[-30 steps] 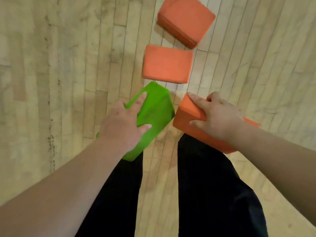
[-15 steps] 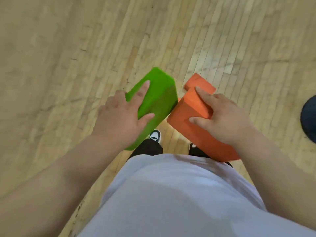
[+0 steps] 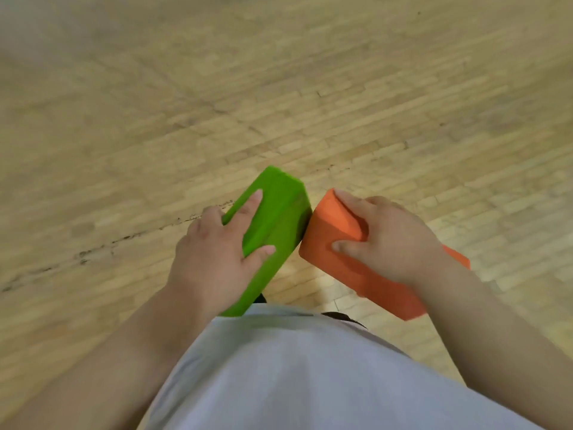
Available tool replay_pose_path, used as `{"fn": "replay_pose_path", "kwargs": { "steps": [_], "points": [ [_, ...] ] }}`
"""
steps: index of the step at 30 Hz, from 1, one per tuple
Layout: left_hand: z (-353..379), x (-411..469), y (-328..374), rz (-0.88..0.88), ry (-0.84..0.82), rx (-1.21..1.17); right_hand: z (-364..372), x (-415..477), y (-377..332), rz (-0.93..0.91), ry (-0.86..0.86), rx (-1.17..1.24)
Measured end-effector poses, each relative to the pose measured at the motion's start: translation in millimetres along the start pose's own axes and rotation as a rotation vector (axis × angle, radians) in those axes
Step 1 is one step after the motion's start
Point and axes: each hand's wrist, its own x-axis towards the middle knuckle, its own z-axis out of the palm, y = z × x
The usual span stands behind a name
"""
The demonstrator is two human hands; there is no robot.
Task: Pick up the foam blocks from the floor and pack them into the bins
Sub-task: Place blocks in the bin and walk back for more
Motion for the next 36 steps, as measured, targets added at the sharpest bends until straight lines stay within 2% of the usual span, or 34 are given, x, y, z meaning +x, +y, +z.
{"fn": "replay_pose_path", "kwargs": {
  "steps": [7,9,12,13,14,15,16,19,23,29,36],
  "points": [
    [-39,-103,-105,-0.37,0.338,-0.066,1,32,-179,-0.479,0.02,-0.309],
    [-56,-134,-135,-0.45,0.436,-0.021,10,32,-237,-0.592,0.046,-0.329],
    [-96,-175,-195,-0.571,0.56,0.097,22,35,-341,-0.715,0.078,-0.22],
    [-103,-176,-200,-0.589,0.581,0.131,21,33,-351,-0.709,0.07,-0.184],
    [-130,-223,-247,-0.702,0.629,0.173,40,20,-431,-0.852,0.119,-0.19],
    [-149,-249,-274,-0.764,0.682,0.214,48,13,-478,-0.902,0.124,-0.171],
    [-157,-252,-288,-0.75,0.704,0.24,44,10,-493,-0.896,0.128,-0.131],
    [-195,-311,-344,-0.886,0.788,0.292,58,-9,-597,-1.092,0.218,-0.109],
    [-239,-379,-417,-1.016,0.898,0.356,61,-45,-723,-1.253,0.256,-0.069],
    [-292,-406,-490,-1.13,0.969,0.375,51,-46,-849,-1.417,0.249,-0.053],
    [-344,-374,-567,-1.306,1.019,0.383,54,13,-973,-1.572,0.229,-0.004]
  ]
}}
